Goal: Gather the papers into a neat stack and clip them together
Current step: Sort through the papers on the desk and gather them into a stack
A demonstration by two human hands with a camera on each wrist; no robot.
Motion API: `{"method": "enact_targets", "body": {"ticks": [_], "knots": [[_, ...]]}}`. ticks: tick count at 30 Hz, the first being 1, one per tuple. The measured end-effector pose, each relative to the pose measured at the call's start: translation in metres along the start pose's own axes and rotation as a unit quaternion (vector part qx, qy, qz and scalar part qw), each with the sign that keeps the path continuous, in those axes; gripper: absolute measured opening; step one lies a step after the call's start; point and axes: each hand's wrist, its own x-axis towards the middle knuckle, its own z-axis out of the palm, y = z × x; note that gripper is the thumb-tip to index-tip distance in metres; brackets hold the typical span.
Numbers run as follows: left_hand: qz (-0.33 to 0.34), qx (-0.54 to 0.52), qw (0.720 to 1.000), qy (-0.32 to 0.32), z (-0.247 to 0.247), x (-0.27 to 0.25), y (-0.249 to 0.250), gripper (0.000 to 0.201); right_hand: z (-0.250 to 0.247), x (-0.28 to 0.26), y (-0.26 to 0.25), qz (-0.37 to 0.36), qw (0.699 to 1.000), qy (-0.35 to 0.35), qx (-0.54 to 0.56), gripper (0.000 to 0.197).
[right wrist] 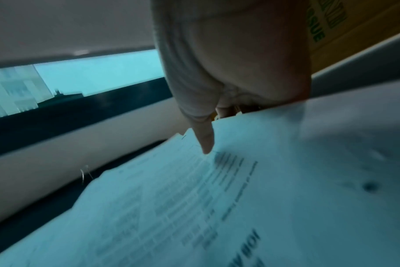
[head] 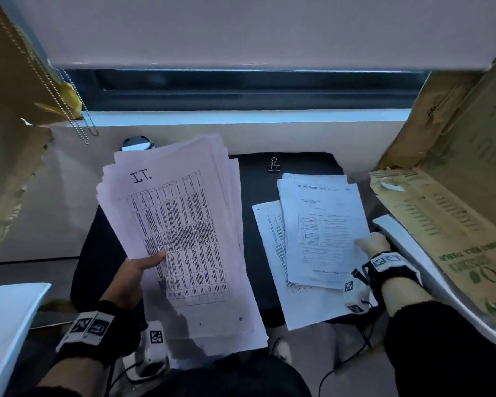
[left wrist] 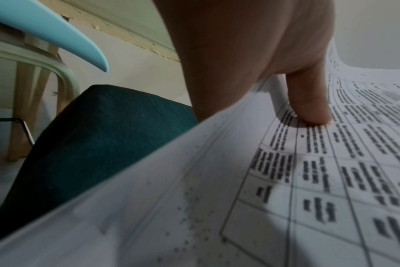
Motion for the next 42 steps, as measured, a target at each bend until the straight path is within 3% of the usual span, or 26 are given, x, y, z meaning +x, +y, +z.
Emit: {"method": "enact_targets", "body": {"ticks": [2, 4, 9, 13, 15, 17, 19, 23, 25, 28, 29, 33, 35, 39, 42], "knots": [[0.010, 0.010, 1.000, 0.008, 0.012, -0.004, 0.002, 0.067, 0.012, 0.006, 0.007, 0.006, 0.999, 0.004, -0.038, 0.062], [0.017, 0.016, 0.999, 0.025, 0.020, -0.005, 0.003, 0.040, 0.020, 0.001, 0.007, -0.003, 0.997, 0.043, -0.061, 0.067], [0.060, 0.022, 0.997, 0.039, 0.032, -0.005, 0.004, 0.028, 0.016, -0.002, -0.005, -0.025, 0.998, 0.051, 0.012, 0.033], [0.051, 0.064, 0.996, 0.046, 0.037, 0.005, 0.004, 0.033, -0.005, -0.004, -0.022, -0.134, 0.988, 0.050, 0.062, 0.008], [0.035, 0.077, 0.996, 0.036, 0.045, 0.009, 0.006, 0.020, -0.018, -0.005, -0.030, -0.195, 0.975, 0.041, 0.094, 0.005], [0.021, 0.095, 0.995, 0.030, 0.054, 0.015, 0.005, 0.018, -0.034, -0.016, -0.040, -0.233, 0.960, 0.021, 0.157, 0.011], [0.008, 0.115, 0.993, 0.034, 0.058, 0.021, 0.005, 0.030, -0.051, -0.040, -0.052, -0.254, 0.933, -0.011, 0.254, 0.015], [-0.023, 0.124, 0.990, 0.057, 0.062, 0.035, 0.007, 0.049, -0.063, -0.085, -0.059, -0.281, 0.848, -0.122, 0.432, 0.021], [-0.028, 0.132, 0.990, 0.046, 0.066, 0.041, 0.008, 0.053, -0.052, -0.097, -0.055, -0.268, 0.835, -0.158, 0.454, 0.036], [-0.039, 0.120, 0.992, 0.018, 0.076, 0.043, 0.013, 0.033, -0.023, -0.121, -0.055, -0.220, 0.834, -0.227, 0.452, 0.063], [-0.034, 0.130, 0.991, 0.012, 0.081, 0.041, 0.016, 0.030, -0.009, -0.131, -0.056, -0.213, 0.832, -0.257, 0.443, 0.063], [-0.021, 0.142, 0.990, 0.012, 0.082, 0.038, 0.020, 0.024, 0.057, -0.152, -0.056, -0.168, 0.826, -0.335, 0.420, 0.027], [-0.036, 0.098, 0.994, -0.018, 0.076, 0.039, 0.017, 0.024, 0.087, -0.154, -0.056, -0.138, 0.835, -0.342, 0.409, 0.031], [-0.062, 0.074, 0.993, -0.069, 0.070, 0.027, 0.018, 0.018, 0.123, -0.161, -0.056, -0.117, 0.840, -0.339, 0.407, 0.058], [-0.071, 0.010, 0.993, -0.097, 0.063, 0.025, 0.018, 0.041, 0.130, -0.165, -0.057, -0.151, 0.829, -0.368, 0.393, 0.054]]}}
